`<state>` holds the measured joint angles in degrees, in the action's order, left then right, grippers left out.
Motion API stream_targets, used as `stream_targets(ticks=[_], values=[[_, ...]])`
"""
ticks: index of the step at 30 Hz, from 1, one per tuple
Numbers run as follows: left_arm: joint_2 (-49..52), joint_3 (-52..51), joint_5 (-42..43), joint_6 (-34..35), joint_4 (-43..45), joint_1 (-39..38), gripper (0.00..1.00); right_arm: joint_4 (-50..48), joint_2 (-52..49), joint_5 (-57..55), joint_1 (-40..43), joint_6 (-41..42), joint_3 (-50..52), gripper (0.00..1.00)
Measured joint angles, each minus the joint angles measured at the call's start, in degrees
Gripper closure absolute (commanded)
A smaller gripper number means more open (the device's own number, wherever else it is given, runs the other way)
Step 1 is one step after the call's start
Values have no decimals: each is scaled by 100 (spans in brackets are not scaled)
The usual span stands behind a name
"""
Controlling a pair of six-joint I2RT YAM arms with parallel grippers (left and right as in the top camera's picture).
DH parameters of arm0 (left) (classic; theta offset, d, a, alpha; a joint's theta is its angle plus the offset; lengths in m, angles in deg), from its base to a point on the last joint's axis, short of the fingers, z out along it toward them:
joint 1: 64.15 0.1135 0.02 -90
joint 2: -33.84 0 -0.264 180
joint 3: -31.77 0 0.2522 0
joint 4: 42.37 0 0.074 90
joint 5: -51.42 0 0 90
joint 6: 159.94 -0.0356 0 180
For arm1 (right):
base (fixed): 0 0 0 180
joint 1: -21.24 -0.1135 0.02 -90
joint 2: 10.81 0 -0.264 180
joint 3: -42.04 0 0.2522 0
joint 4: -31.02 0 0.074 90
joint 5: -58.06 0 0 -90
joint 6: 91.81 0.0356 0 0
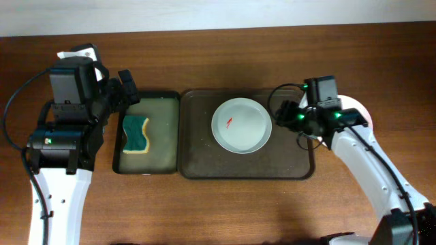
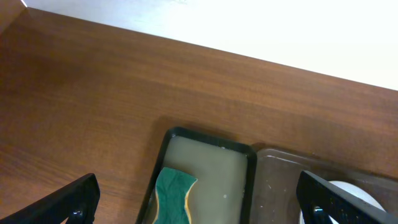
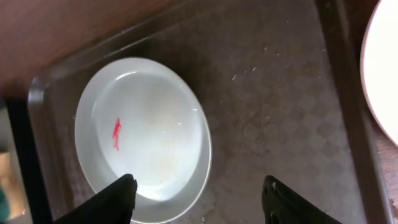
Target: Clean dirty plates on tray and stack at the side
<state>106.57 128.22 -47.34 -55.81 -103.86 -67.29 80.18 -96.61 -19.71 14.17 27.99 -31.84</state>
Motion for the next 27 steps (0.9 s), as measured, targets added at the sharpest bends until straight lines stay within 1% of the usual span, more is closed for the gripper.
stream_targets(ticks=[2,4,8,10,11,12,23,26,27], values=[[0,0,0,0,-2,0,1,-28,-267,350,114,-321,-2,47],[0,0,0,0,0,0,1,-140,-719,597,120,-570,-2,53],[0,0,0,0,-2,0,1,-334,-1506,828,120,-879,0,60],[0,0,0,0,-2,0,1,-420,-1733,874,120,-1034,0,67],[0,0,0,0,-2,0,0,-479,-1794,898,120,-1099,2,74],[0,0,0,0,-2,0,1,-503,-1797,907,120,-1119,2,75],[0,0,0,0,-2,0,1,-776,-1797,1390,131,-1316,0,73],[0,0,0,0,-2,0,1,-758,-1797,1488,267,-1351,0,73],[0,0,0,0,-2,0,1,-743,-1797,1510,358,-1364,0,71]])
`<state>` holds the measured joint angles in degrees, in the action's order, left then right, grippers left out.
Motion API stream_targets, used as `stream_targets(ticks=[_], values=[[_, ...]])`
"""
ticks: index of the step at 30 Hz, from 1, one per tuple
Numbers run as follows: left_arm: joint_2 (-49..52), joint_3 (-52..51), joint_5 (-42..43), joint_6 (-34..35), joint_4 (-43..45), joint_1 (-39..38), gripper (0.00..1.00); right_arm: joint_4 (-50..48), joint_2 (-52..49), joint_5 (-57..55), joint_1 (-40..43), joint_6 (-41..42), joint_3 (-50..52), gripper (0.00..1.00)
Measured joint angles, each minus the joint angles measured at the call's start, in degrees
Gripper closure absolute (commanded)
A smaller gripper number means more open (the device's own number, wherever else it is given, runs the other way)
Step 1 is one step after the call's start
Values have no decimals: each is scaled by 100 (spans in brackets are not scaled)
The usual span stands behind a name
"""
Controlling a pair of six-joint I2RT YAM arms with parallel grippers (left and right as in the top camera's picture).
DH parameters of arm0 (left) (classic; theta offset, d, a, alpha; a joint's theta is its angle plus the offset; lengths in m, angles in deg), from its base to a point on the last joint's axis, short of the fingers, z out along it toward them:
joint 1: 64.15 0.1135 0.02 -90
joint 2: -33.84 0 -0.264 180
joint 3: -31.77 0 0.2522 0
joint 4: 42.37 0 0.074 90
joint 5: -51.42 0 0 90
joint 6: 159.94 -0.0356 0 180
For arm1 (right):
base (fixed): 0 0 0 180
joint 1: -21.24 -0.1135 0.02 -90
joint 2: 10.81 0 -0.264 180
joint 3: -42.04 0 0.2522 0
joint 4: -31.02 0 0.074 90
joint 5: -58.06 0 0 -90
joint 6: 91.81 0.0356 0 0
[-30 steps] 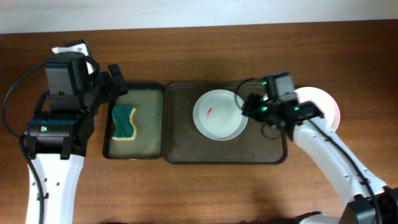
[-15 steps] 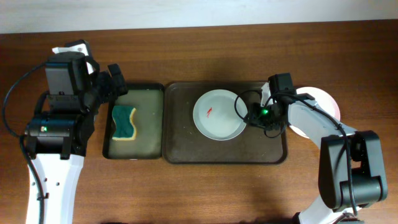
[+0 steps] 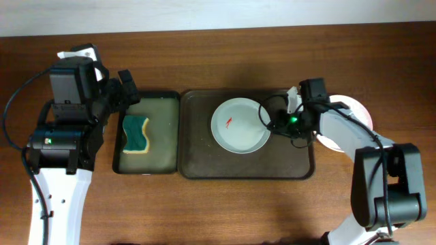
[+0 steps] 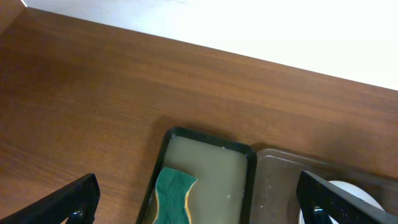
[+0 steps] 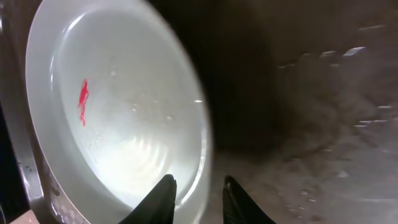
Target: Clean dirty plates on tray and stack at the side
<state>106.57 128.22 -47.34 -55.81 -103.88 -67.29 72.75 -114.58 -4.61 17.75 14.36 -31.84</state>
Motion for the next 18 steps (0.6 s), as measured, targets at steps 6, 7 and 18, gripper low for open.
stream_targets(ticks=[6,7,18], values=[[0,0,0,0,0,0,1,-13,-2,592,404,-424,2,44],[0,0,0,0,0,0,0,-22,-4,627,417,-483,2,43],[0,0,0,0,0,0,1,-83,-120,852,457,-870,7,55]])
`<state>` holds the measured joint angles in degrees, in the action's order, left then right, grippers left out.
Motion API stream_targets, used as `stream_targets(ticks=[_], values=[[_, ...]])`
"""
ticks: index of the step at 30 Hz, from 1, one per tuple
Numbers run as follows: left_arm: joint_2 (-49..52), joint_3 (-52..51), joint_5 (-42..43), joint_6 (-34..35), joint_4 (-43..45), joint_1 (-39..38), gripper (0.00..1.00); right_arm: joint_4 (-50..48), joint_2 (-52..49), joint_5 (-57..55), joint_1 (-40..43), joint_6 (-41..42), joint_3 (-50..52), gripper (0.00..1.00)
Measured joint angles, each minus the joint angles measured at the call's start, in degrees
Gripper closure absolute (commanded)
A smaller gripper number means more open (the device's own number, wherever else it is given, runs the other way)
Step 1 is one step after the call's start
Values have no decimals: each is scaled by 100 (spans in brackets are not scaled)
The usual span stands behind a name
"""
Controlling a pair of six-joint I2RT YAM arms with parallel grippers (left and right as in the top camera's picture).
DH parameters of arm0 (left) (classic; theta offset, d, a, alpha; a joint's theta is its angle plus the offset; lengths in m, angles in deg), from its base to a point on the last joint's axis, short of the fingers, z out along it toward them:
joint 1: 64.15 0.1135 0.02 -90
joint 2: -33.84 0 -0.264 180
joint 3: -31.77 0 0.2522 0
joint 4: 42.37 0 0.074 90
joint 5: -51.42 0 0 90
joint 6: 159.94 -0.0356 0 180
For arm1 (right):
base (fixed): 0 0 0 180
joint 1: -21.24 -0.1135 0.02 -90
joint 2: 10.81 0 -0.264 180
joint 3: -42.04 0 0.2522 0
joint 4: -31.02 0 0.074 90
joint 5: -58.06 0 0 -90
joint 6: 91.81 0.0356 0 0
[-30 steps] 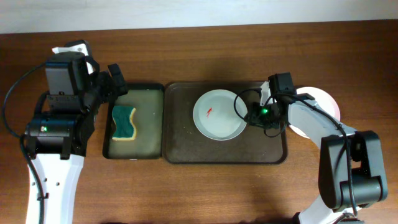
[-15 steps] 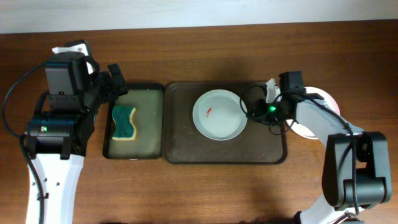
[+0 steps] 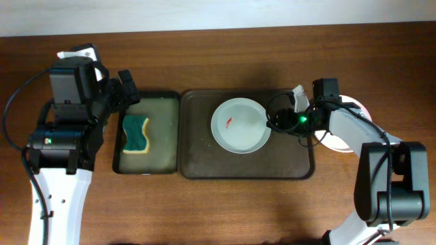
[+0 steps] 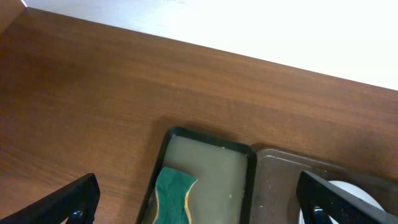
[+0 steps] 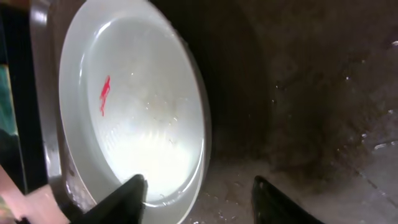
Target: Clean dirty plates on tray and stack at the side
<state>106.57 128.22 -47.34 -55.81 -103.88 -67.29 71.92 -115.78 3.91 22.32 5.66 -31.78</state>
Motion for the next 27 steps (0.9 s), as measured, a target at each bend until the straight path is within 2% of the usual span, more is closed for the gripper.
stream_targets(ticks=[15,20,23,27], values=[[0,0,0,0,0,0,1,-260,-79,-651,-280,586,116,72],[0,0,0,0,2,0,0,-415,-280,-597,-280,776,116,91],[0,0,0,0,0,0,1,-459,-323,-590,-291,798,116,96],[0,0,0,0,0,0,1,-516,-339,-560,-291,802,120,96]])
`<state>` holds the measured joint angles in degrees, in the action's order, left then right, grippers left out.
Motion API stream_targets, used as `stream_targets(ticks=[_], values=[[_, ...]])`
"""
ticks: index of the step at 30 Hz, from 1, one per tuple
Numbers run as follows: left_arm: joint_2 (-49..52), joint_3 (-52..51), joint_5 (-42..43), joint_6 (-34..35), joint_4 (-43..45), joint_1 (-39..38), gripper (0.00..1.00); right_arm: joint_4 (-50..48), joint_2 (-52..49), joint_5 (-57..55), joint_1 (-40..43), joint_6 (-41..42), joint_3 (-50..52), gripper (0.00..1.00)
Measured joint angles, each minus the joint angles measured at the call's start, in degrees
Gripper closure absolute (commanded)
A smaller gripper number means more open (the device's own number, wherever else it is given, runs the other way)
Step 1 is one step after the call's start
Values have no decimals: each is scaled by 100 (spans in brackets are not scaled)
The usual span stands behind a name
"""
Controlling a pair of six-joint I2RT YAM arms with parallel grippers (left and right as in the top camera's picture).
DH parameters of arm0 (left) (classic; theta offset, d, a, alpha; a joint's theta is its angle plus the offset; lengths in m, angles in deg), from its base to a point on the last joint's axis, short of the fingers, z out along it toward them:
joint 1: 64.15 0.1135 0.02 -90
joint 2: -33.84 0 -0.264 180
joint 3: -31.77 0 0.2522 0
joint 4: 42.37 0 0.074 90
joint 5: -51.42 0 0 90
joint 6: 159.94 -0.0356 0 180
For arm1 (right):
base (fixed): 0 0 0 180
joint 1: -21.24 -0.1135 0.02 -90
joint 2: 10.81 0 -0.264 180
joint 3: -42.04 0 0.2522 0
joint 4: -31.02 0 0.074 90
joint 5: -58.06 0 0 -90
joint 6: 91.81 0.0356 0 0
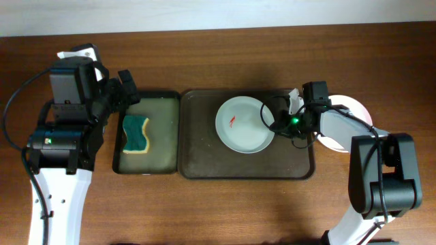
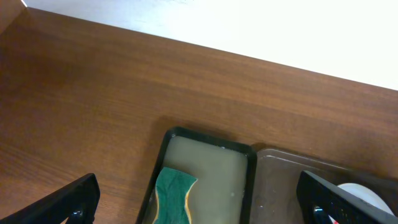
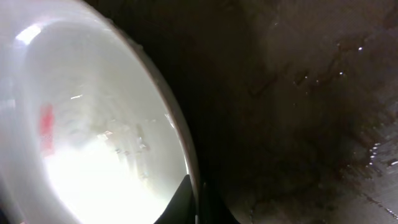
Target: Clean dirty plates on tray and stack at the side
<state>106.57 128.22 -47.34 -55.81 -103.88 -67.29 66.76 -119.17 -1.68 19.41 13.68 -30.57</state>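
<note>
A white plate (image 1: 244,126) with a small red smear (image 1: 234,122) lies in the brown tray (image 1: 204,160). My right gripper (image 1: 275,122) is low at the plate's right rim and shut on it. In the right wrist view the plate (image 3: 93,137) fills the left side, with the rim pinched between the nearly closed fingers of the gripper (image 3: 195,202). My left gripper (image 1: 126,87) hangs open over the far left corner of the black water tray (image 1: 163,153), where a green sponge (image 1: 135,134) lies. The left wrist view shows the sponge (image 2: 171,196) between that gripper's (image 2: 199,196) wide-spread fingers.
A second white plate (image 1: 355,109) sits on the table right of the brown tray, partly under my right arm. The brown tray's floor (image 3: 298,93) is wet and speckled. Bare wooden table surrounds both trays.
My right gripper was open beside the plate's right rim; now it is shut on that rim, and the plate sits slightly further right in the tray. The left arm has not moved.
My right gripper first hung open above the tray, right of the plate. It then was down at the plate's right rim with narrow fingers, then wider open there. Now it is shut on the rim. The left gripper stayed open over the sponge tray throughout.
</note>
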Motion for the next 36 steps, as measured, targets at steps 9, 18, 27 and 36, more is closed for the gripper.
stream_targets(ticks=[9,18,27,36], values=[[0,0,0,0,0,0,1,-20,-15,4,0,24,0,96],[0,0,0,0,0,0,1,-20,-15,4,0,39,0,96],[0,-4,0,0,-564,0,0,393,-15,-90,0,39,-221,96],[0,-7,243,0,-822,0,12,1016,-15,-498,0,-70,-507,85]])
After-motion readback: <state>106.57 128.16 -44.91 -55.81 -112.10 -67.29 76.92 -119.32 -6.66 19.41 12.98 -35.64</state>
